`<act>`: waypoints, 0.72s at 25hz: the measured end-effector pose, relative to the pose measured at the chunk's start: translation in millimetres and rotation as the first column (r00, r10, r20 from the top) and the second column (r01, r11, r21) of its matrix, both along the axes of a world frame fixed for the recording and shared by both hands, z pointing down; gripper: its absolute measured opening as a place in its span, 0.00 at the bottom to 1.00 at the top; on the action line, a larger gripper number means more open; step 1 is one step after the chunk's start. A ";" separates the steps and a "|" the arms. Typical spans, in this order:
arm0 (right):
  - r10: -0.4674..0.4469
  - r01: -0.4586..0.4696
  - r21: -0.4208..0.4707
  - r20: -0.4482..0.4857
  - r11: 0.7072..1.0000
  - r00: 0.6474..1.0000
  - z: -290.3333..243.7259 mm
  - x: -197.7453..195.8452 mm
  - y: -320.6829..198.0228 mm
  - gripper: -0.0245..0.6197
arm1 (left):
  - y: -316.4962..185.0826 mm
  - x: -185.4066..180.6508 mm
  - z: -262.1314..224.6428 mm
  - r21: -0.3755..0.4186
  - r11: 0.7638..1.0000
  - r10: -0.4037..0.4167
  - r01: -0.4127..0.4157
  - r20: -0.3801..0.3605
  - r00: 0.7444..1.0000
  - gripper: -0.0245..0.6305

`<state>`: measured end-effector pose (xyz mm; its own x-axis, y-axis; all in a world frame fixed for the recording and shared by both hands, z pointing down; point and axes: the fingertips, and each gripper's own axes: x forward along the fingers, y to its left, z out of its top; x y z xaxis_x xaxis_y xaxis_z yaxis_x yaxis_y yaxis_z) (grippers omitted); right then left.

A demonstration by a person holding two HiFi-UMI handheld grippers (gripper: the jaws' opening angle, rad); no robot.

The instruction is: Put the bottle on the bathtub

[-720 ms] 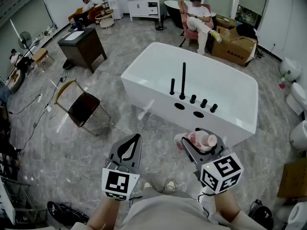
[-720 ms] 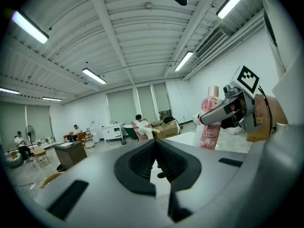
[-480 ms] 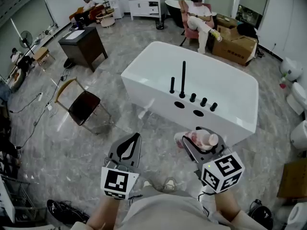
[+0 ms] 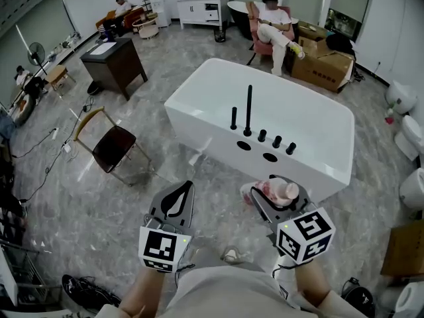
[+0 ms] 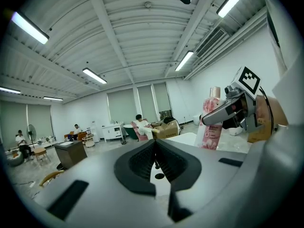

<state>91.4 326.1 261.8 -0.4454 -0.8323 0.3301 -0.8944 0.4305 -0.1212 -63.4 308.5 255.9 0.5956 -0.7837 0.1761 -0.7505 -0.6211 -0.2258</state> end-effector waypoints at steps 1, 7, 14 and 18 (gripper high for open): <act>0.004 -0.004 0.001 0.000 1.000 1.000 -0.1 3.2 0.7 0.41 | 0.0 3.4 -0.2 0.003 1.000 0.002 -0.002 -0.002 1.000 0.07; 0.017 -0.017 -0.016 -0.010 1.000 1.000 5.2 16.7 -1.4 0.41 | -4.5 13.4 1.8 0.007 1.000 0.001 -0.001 -0.010 1.000 0.07; 0.037 -0.038 -0.025 -0.050 0.999 0.998 20.8 27.1 -20.4 0.41 | -23.9 21.6 14.1 0.009 1.000 0.001 0.000 -0.018 1.000 0.07; 0.039 -0.040 -0.047 -0.034 0.998 0.999 26.9 26.9 -46.0 0.41 | -51.4 22.5 16.1 0.008 1.000 0.002 -0.002 -0.010 1.000 0.07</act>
